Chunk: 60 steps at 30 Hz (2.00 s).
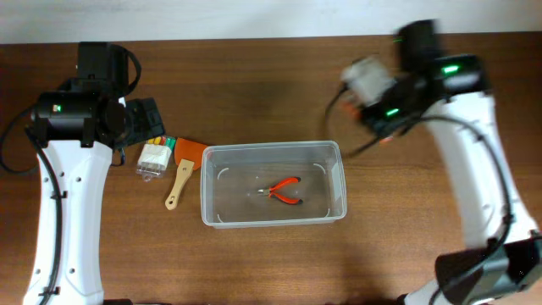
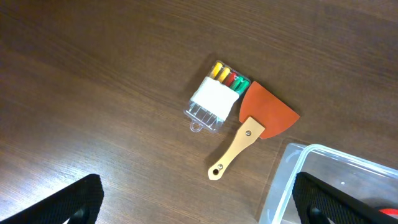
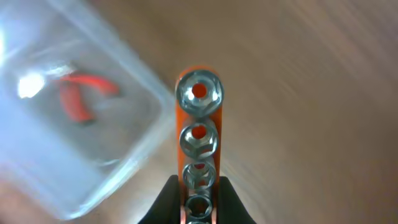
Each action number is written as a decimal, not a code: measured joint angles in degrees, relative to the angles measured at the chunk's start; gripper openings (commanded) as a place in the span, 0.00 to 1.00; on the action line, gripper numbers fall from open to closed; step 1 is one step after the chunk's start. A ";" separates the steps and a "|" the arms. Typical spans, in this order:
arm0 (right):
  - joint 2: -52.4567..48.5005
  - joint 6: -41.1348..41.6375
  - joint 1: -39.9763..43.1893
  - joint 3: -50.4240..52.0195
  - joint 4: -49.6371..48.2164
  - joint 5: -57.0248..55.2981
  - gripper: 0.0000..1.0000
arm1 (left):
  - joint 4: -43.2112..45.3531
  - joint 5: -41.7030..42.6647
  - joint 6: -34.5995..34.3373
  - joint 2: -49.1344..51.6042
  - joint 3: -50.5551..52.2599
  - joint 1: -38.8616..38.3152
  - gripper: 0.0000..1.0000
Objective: Pack container
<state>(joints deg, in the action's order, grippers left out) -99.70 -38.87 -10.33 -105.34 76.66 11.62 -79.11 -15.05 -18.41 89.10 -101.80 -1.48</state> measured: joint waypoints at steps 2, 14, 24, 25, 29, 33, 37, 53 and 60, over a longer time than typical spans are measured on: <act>-0.28 -3.74 -6.51 0.31 0.48 0.20 0.04 | 0.00 0.00 0.00 0.00 0.00 0.00 0.99; -11.37 -11.67 -22.69 12.28 -8.76 -3.26 0.04 | 0.00 0.00 0.00 0.00 0.00 0.00 0.99; -15.76 -11.96 -22.27 21.81 -14.91 -4.22 0.58 | -0.20 0.00 0.00 0.00 0.00 0.00 0.99; -15.76 -12.24 -22.23 21.84 -15.06 -4.24 0.66 | -0.28 0.02 0.00 0.00 0.00 0.00 0.99; -15.76 -11.10 -22.12 21.73 -15.17 -4.44 0.92 | -0.66 0.00 0.00 0.00 0.00 0.00 0.99; -15.76 -7.69 -22.08 17.00 -10.40 -4.92 0.99 | -0.90 0.00 0.87 0.00 0.00 0.00 0.99; -15.19 -1.53 -22.01 5.53 -6.12 -9.81 0.99 | -1.01 0.00 5.46 0.00 0.00 0.00 0.99; -2.71 22.64 -3.58 -20.24 4.09 -24.00 0.99 | 1.66 0.02 28.06 14.60 4.66 2.10 0.99; -3.50 23.89 -0.87 -20.13 4.15 -21.64 0.99 | 4.46 6.21 33.51 25.62 6.23 3.39 0.99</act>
<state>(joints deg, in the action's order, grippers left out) -103.20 -14.98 -11.20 -125.47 80.82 -10.02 -74.65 -8.84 15.09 114.72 -95.57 1.91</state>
